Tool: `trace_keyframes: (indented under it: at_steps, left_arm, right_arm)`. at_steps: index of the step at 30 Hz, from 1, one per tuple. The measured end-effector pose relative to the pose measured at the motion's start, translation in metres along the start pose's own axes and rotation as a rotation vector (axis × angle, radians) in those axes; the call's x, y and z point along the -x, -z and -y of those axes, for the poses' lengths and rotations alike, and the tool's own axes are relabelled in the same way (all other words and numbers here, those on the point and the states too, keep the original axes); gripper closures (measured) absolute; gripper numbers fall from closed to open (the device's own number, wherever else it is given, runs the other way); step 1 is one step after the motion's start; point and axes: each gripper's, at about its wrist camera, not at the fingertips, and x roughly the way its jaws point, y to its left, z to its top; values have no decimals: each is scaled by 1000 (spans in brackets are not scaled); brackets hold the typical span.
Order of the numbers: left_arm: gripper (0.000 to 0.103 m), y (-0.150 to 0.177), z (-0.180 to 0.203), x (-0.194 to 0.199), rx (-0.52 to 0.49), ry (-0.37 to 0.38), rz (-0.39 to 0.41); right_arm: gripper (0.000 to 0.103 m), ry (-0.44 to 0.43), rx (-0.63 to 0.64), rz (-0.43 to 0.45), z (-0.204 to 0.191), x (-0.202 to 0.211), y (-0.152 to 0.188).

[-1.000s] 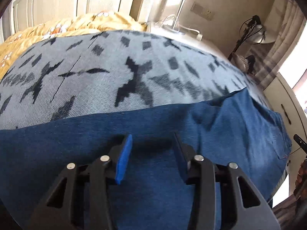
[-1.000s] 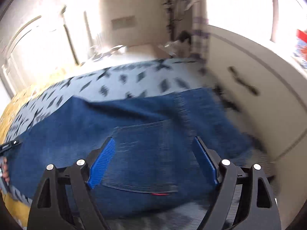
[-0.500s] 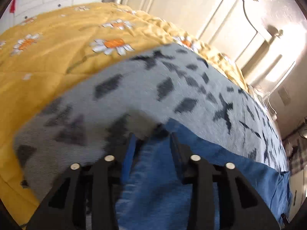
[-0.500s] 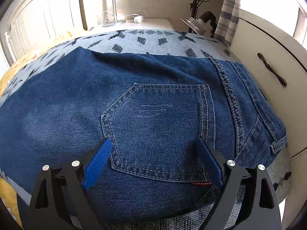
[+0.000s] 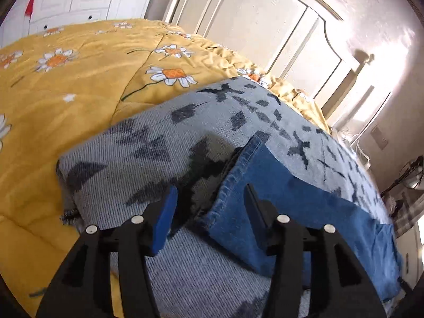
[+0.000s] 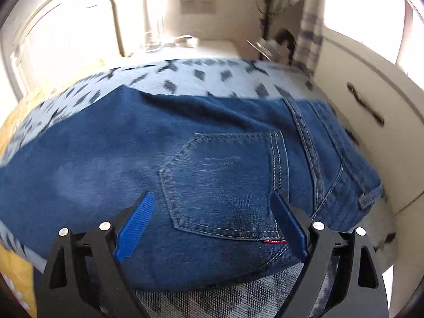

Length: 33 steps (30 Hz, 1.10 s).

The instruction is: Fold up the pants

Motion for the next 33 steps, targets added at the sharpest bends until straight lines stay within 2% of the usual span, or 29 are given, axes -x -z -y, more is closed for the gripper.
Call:
trace_keyframes:
  at_steps: [2,3,4,6,8,10,13,16,19,21,23,24,25,27,28,29,33]
  left_arm:
    - [52,7,-11,-1,100,72,-33]
    - [52,12,-11,-1,116,86,-42]
    - [52,17,-8,-3,103,71,-49]
    - [57,28,11,4,9,-77,-26]
    - [57,37,39,13,-61,-100,5]
    - [57,50,79,21,-157,-78,10]
    - [54,81,157,21,-341,-24,-27]
    - [41,124,240,18,-508,75,-80]
    - [38,168,310,9,-622,136,-116]
    - [34,190,337,-4,-662,120,-163]
    - [34,208,355,-19,-682,70,-243]
    - [29,217,359,-28,-695,36,-281]
    - [27,224,362,-30,-722,-2,-275]
    - [15,229,364,-29,-739,-76,-246]
    - [12,225,360,-32,-688,-85,-269]
    - [5,221,354,-36,-629,-89,-294]
    - [1,217,352,-40,-618,-106,-319]
  right_arm:
    - [17,51,44,-14,-5,-5,4]
    - [17,63,40,-31,-3,-10,5]
    - [17,72,28,-47,-1,-15,5]
    - [16,67,9,-82,4,-25,8]
    - [15,63,9,-72,5,-26,13]
    - [15,69,18,-60,3,-26,17]
    - [15,57,-8,-47,6,-27,21]
    - [14,61,-2,-43,6,-27,23]
    - [14,59,-12,-44,6,-27,24]
    - [14,49,-16,-47,7,-27,25]
    - [14,45,-13,-51,8,-27,25]
    - [14,44,-11,-54,7,-27,25]
    - [14,42,-10,-56,7,-27,25]
    - [14,38,-12,-58,8,-27,25]
    - [14,38,-11,-60,7,-27,25]
    - [14,40,-13,-60,7,-27,24]
    - [13,41,-16,-70,8,-27,23]
